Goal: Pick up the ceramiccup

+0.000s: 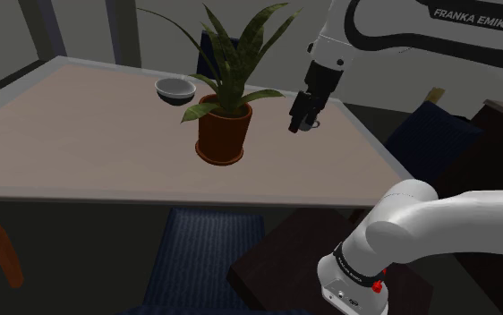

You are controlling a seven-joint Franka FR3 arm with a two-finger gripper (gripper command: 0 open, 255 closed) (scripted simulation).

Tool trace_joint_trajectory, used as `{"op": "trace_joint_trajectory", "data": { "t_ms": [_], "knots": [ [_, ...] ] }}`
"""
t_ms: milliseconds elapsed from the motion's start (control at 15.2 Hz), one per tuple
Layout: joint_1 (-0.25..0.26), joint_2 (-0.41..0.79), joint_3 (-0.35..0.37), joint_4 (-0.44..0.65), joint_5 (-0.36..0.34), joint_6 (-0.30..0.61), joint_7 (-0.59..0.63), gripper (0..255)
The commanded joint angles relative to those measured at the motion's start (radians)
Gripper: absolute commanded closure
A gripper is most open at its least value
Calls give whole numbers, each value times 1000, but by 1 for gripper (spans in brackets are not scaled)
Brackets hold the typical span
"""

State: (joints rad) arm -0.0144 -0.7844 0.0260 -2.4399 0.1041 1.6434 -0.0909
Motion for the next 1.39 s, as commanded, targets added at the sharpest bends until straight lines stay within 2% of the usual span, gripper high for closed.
{"op": "trace_joint_trajectory", "data": {
  "t_ms": [0, 660, 1320],
  "knots": [
    [0, 0, 0, 0, 0, 0, 0, 0],
    [-80, 206, -141, 10, -145, 182, -188, 0],
    [-137, 493, -271, 137, -225, 352, -357, 0]
  ]
}}
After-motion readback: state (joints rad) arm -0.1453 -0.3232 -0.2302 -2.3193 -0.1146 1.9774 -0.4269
